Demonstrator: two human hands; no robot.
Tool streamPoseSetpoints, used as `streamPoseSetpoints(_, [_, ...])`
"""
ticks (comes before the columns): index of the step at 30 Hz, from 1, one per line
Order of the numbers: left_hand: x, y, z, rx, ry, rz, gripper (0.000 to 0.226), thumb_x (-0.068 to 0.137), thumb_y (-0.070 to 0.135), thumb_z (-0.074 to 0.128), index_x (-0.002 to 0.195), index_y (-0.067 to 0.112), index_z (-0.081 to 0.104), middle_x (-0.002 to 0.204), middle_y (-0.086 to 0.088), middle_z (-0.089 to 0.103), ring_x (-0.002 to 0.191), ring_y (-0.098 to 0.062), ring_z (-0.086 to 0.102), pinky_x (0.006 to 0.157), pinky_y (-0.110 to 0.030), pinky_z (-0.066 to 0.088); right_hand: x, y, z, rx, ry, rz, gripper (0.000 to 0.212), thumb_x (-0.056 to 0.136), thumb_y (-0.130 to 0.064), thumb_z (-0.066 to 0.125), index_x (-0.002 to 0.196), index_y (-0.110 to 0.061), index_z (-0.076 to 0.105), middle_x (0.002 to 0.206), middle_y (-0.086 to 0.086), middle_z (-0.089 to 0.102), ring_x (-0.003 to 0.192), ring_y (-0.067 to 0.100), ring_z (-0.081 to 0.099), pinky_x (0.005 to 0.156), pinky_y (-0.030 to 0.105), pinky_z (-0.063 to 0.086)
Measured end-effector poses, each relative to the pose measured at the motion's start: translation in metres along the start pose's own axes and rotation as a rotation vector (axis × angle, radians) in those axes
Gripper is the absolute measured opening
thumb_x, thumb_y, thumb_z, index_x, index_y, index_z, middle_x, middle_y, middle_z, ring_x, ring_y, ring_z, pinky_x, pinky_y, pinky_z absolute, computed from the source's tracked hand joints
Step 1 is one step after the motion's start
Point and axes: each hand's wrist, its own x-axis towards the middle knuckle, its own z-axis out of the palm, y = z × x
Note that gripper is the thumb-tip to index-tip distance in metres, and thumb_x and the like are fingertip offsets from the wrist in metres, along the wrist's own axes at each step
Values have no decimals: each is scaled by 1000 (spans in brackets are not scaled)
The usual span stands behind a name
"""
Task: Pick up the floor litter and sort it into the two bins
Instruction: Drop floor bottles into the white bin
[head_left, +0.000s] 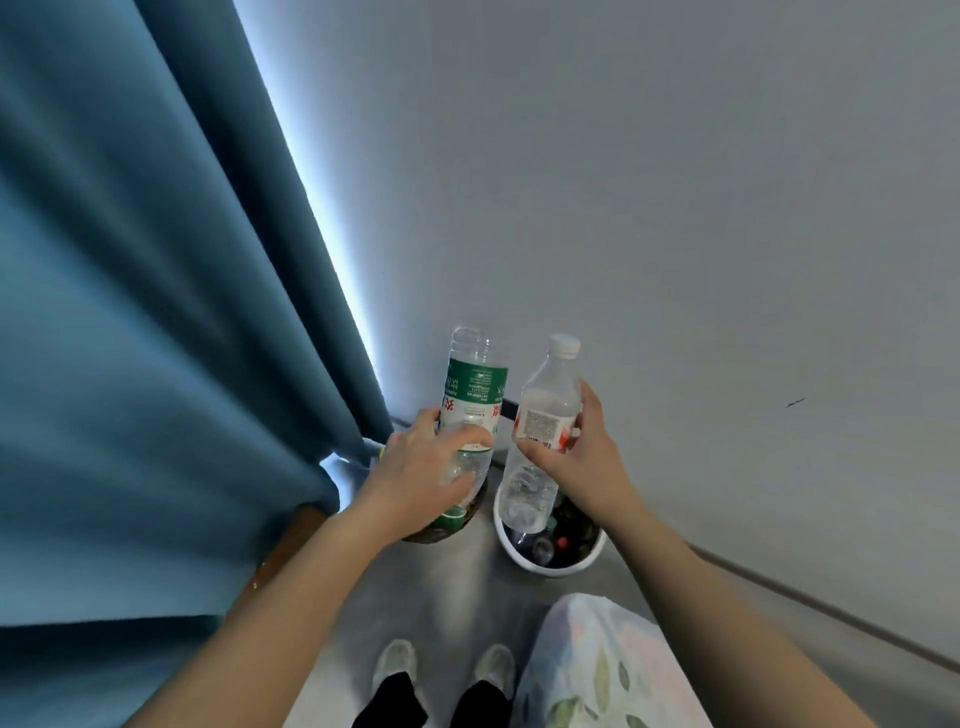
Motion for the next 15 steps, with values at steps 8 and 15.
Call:
streamPoseSetpoints(8, [114,-30,136,93,-257,10,38,88,33,53,121,48,42,125,-2,39,92,-18,46,86,-34,37,73,147,-19,-25,107,342,92,76,-24,79,147,-19,21,102,-9,57,87,10,59,78,24,43])
streamPoseSetpoints(15, [180,-100,289,134,-445,29,41,91,23,48,125,45,42,125,-5,38,88,-20,52,84,-34,48,115,322,4,-90,225,609,68,75,-14,79,128,-5,37,84,-6,48,71,4,49,60,23,39])
